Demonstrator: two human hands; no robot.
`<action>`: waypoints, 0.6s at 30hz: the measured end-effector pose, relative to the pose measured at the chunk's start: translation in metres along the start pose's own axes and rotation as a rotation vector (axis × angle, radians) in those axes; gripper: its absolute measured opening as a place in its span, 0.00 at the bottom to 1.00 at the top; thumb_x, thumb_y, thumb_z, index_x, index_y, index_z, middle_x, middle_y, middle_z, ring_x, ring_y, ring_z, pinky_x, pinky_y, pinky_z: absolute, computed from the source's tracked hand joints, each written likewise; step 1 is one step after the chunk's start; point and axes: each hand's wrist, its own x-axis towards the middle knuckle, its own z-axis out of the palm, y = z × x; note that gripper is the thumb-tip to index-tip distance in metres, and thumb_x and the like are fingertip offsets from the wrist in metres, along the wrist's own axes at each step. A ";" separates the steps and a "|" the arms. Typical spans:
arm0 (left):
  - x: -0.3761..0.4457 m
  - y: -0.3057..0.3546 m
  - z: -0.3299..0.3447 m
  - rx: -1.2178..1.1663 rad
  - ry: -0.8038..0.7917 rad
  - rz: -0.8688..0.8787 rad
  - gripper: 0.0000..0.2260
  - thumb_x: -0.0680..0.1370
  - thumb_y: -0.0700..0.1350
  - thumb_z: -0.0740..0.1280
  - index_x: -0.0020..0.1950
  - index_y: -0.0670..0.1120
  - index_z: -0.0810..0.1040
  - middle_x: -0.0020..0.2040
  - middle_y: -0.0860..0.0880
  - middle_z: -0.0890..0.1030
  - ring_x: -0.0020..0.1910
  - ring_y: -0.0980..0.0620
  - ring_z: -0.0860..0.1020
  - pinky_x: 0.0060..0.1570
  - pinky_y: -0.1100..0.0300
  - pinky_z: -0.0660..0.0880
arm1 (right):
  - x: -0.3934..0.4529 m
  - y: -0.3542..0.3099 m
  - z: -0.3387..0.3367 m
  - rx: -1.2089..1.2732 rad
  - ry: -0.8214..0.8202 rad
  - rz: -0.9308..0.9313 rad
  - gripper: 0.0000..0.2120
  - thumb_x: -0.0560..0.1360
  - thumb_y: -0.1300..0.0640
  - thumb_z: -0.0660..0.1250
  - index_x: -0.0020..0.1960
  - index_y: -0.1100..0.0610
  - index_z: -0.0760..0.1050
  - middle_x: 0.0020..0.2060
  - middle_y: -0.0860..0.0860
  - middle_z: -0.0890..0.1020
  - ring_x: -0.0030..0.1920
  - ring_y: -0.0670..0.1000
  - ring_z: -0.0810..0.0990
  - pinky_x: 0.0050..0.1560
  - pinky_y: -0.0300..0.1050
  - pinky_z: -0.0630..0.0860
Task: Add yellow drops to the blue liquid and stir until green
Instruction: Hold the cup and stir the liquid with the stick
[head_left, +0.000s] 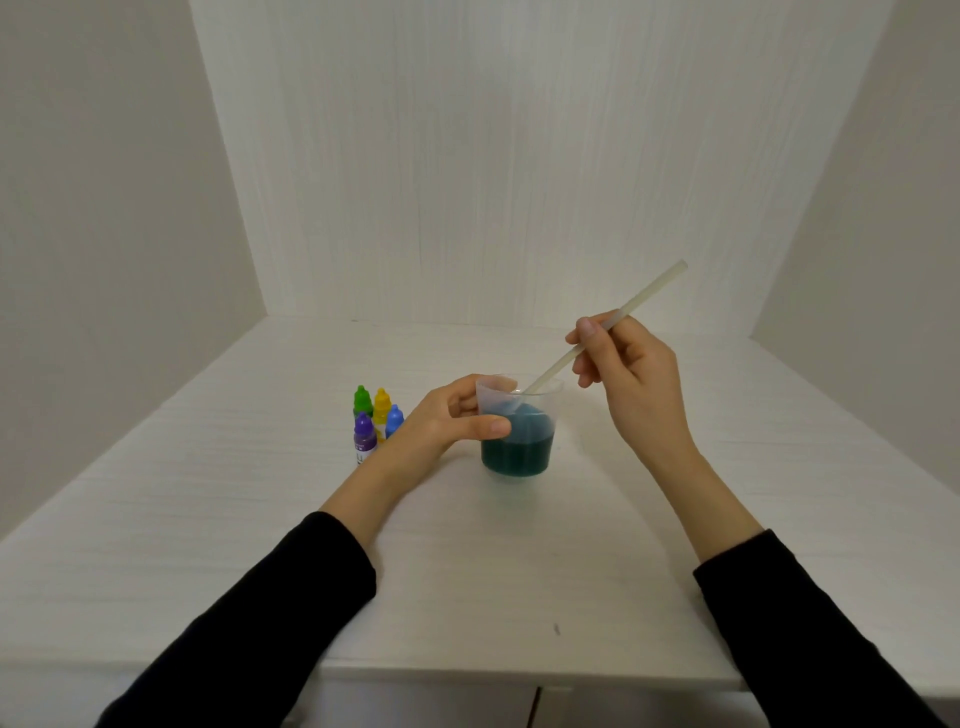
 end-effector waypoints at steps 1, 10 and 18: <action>0.000 0.000 0.000 -0.022 -0.003 0.003 0.27 0.62 0.52 0.74 0.61 0.49 0.78 0.54 0.55 0.84 0.56 0.57 0.80 0.54 0.63 0.75 | 0.000 0.000 0.000 0.000 -0.001 0.006 0.10 0.79 0.49 0.61 0.42 0.49 0.78 0.30 0.43 0.79 0.32 0.42 0.77 0.37 0.33 0.74; -0.001 -0.003 0.002 0.022 -0.096 -0.009 0.31 0.63 0.46 0.75 0.66 0.47 0.75 0.60 0.49 0.82 0.60 0.52 0.79 0.57 0.61 0.76 | 0.000 0.001 -0.001 -0.018 -0.130 0.044 0.12 0.78 0.49 0.61 0.41 0.52 0.77 0.29 0.44 0.77 0.30 0.42 0.75 0.35 0.31 0.72; -0.001 -0.002 0.002 0.035 -0.182 -0.023 0.33 0.63 0.46 0.76 0.68 0.45 0.73 0.63 0.45 0.81 0.65 0.47 0.77 0.67 0.49 0.71 | -0.004 0.001 0.005 -0.206 -0.380 0.026 0.05 0.75 0.49 0.66 0.41 0.42 0.78 0.32 0.40 0.81 0.35 0.39 0.78 0.37 0.27 0.70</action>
